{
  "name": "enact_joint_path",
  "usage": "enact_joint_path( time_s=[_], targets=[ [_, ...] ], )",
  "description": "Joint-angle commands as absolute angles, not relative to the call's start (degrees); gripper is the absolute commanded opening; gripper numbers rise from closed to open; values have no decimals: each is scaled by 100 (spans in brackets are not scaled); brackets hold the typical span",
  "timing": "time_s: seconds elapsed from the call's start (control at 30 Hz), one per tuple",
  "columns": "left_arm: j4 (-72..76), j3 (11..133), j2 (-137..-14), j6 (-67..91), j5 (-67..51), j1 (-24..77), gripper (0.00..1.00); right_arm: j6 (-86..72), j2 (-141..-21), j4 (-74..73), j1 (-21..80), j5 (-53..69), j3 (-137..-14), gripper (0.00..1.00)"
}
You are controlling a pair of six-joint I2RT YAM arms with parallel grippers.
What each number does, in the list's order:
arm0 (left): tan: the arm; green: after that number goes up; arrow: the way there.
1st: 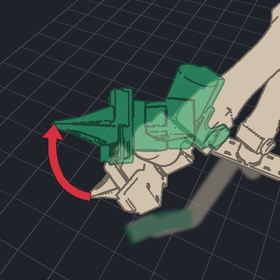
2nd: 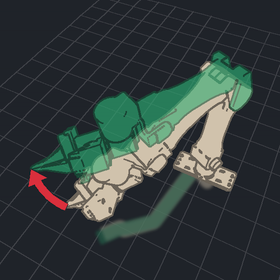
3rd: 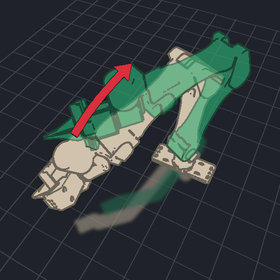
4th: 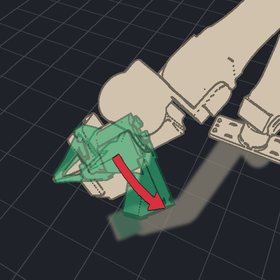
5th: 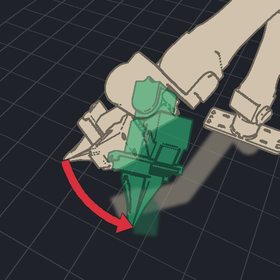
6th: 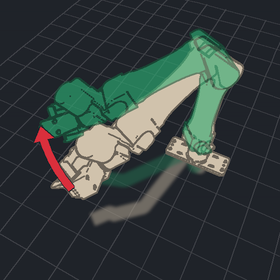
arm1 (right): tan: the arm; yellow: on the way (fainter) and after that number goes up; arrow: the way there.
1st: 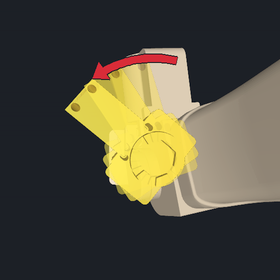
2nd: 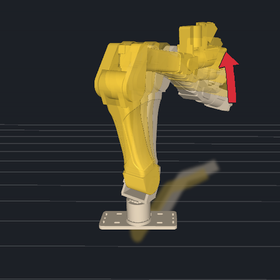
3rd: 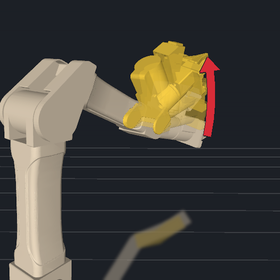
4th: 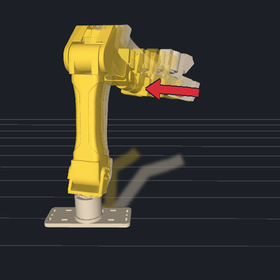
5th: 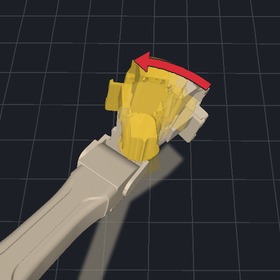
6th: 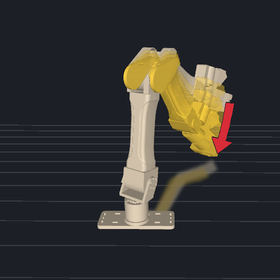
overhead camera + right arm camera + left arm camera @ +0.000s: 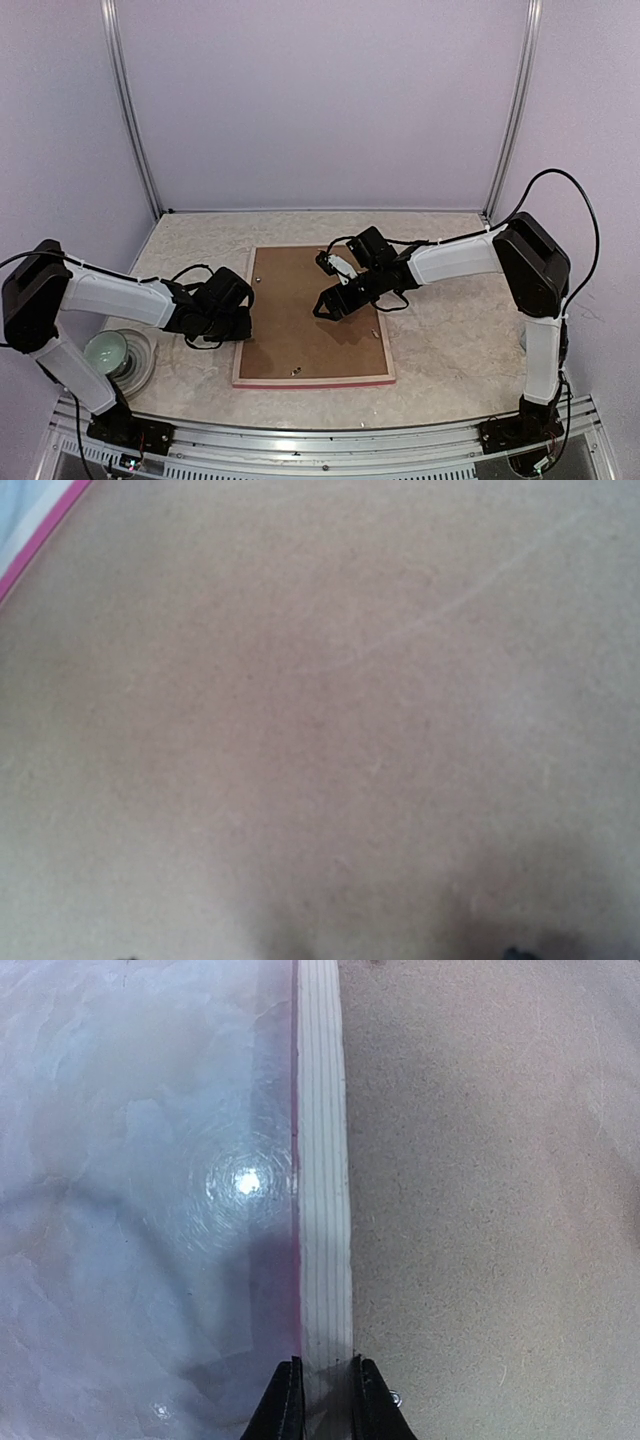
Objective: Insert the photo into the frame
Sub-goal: Press the fastener onto the backboard.
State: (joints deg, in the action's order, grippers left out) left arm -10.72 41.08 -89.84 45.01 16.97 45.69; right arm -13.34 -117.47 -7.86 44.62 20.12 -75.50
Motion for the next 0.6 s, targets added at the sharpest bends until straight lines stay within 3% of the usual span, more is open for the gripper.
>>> enact_joint_path(
  time_s=[0.0,0.13,0.37,0.57],
  targets=[
    [-906,3973,-9154,4522,1260,4602,12,-1407,-11998,-1239,4505,2066,-7569,78],
    [-937,3957,-9098,4522,1270,4556,14,-1411,-11995,-1248,4509,2066,-7578,78],
    [-1179,3996,-8862,4543,1572,4509,32,-1392,-11830,-1338,4509,2052,-7633,80],
    [-1364,4042,-8514,4566,1896,4500,34,-1279,-11444,-1565,4509,1847,-7718,86]
  ],
)
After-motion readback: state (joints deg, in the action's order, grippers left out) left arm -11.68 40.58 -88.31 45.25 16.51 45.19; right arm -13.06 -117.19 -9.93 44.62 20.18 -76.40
